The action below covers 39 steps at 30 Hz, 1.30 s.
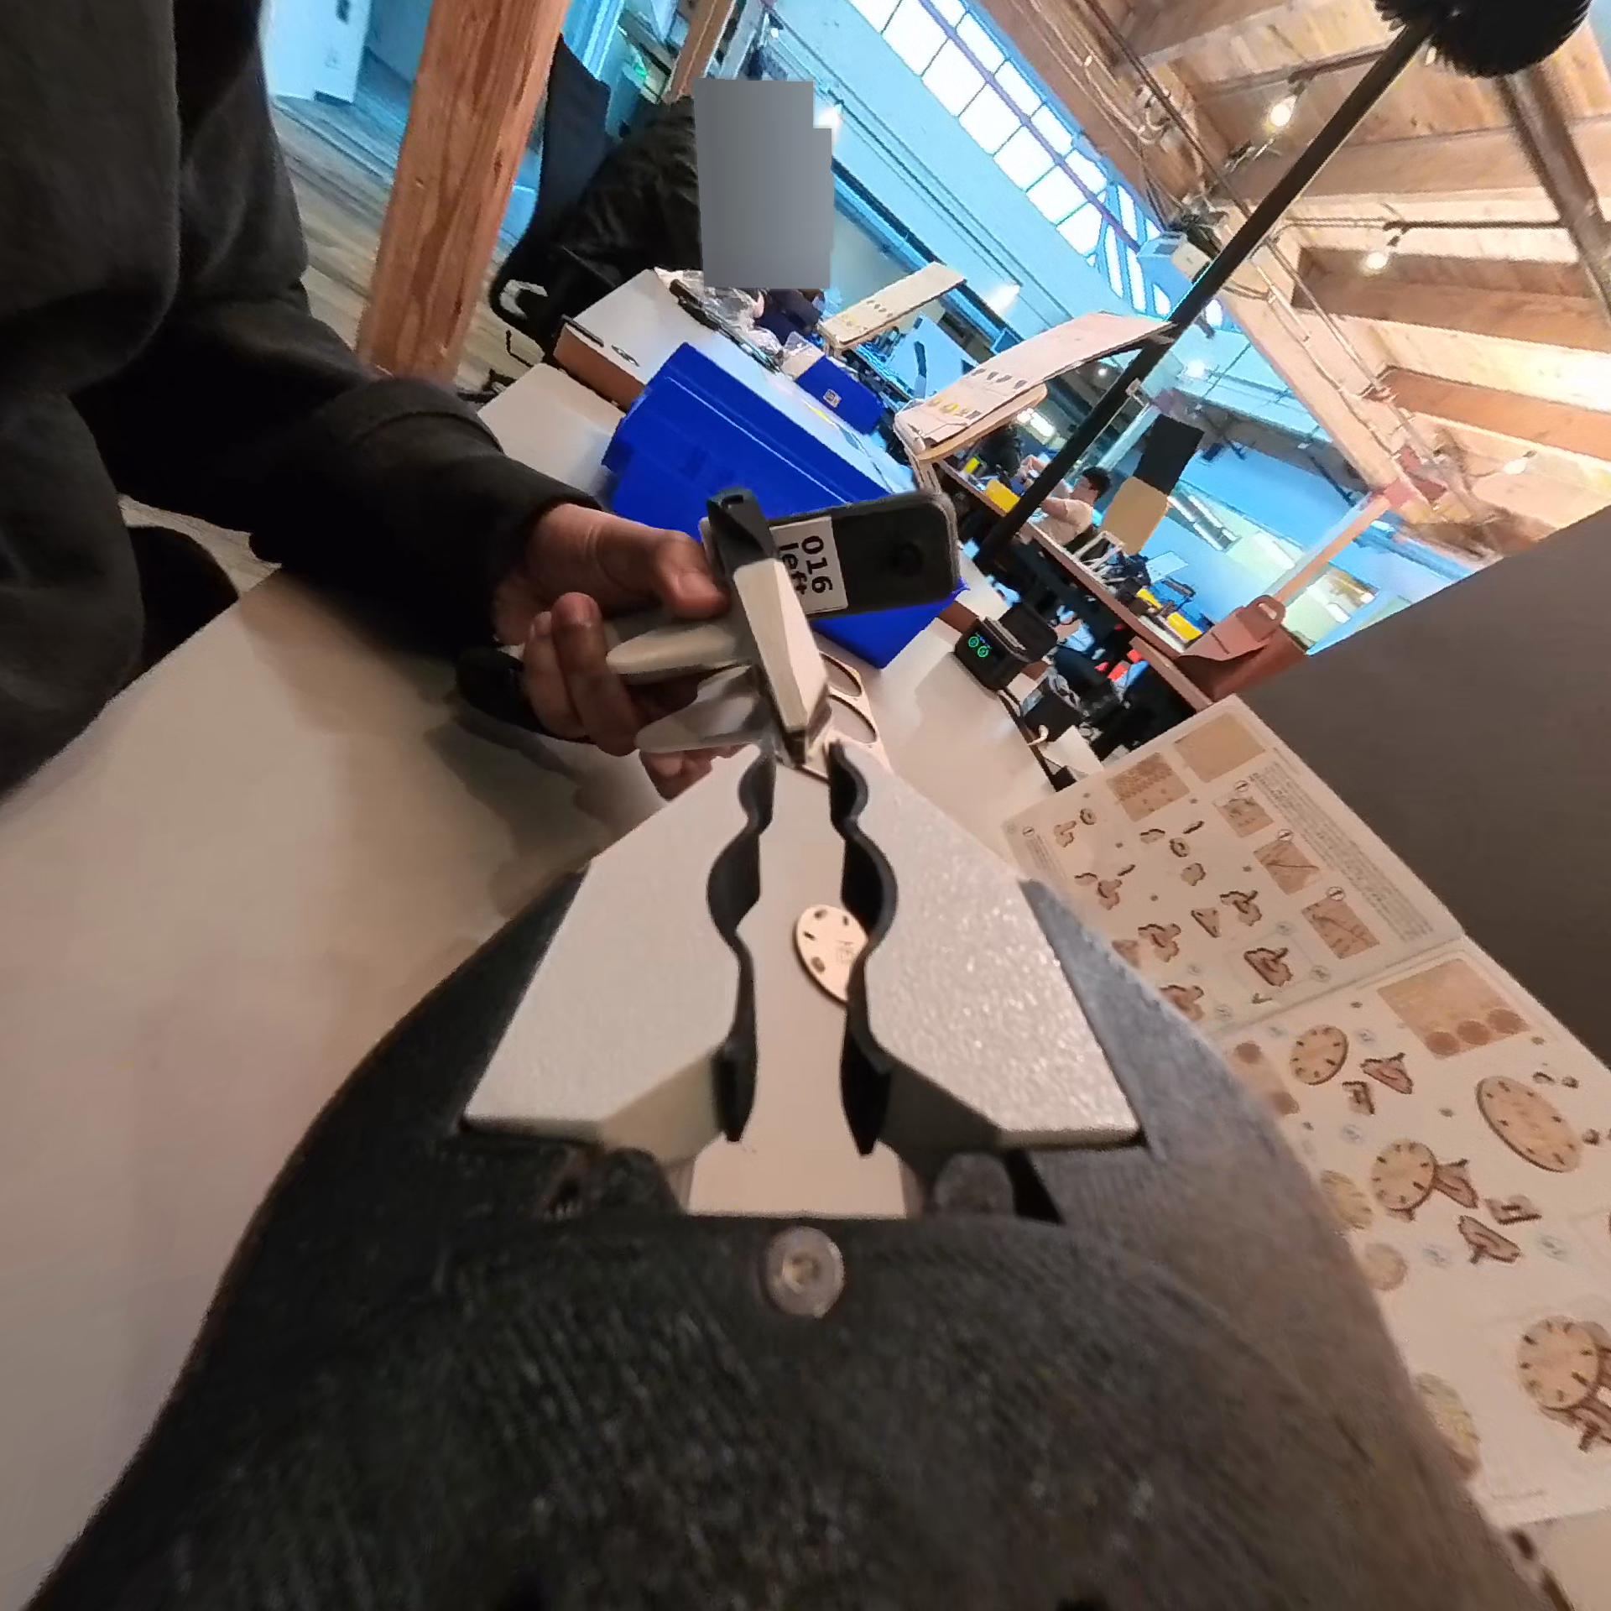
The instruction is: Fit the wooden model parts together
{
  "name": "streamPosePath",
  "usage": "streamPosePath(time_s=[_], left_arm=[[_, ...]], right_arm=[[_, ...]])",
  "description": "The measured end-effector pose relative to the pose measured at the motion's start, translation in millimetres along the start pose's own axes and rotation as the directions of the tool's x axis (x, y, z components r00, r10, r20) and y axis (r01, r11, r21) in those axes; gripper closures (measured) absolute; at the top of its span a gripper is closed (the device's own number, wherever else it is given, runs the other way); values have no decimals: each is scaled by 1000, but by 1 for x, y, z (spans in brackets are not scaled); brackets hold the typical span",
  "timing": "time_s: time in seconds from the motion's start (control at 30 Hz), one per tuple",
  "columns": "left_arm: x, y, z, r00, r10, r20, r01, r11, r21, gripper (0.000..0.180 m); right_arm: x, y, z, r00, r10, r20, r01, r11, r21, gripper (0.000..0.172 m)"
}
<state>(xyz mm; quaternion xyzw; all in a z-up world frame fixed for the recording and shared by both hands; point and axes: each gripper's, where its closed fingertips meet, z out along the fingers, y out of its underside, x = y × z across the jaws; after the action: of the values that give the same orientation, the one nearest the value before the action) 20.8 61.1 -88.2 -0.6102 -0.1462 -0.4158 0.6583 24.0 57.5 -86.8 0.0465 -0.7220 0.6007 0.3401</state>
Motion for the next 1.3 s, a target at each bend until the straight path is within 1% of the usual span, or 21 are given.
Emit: streamPosePath(time_s=[0.1, 0.17, 0.33, 0.5, 0.7, 1.3], left_arm=[[4, -2, 0, 999, 38, -4, -38, 999, 6, 180], [6, -2, 0, 999, 46, -12, -46, 999, 7, 180], [6, 0, 1, 999, 37, -18, -37, 999, -2, 180], [6, 6, 4, 999, 25, -26, -26, 999, -33, 180], [6, 8, 5, 999, 15, -32, -17, 999, -42, 180], [8, 8, 5, 999, -13, -53, 11, 999, -45, 180]], right_arm=[[-5, -1, 2, 987, 143, 68, -145, 989, 25, 152], [-5, -1, 2, 980, 184, 80, -187, 982, 35, 151], [-4, -1, 1, 986, 153, 66, -155, 987, 33, 155], [-3, -4, 0, 995, 93, 45, -95, 994, 44, 164], [-5, -6, -1, 997, 57, 54, -59, 997, 46, 167], [-7, -3, 0, 996, 52, 67, -55, 998, 36, 171]])
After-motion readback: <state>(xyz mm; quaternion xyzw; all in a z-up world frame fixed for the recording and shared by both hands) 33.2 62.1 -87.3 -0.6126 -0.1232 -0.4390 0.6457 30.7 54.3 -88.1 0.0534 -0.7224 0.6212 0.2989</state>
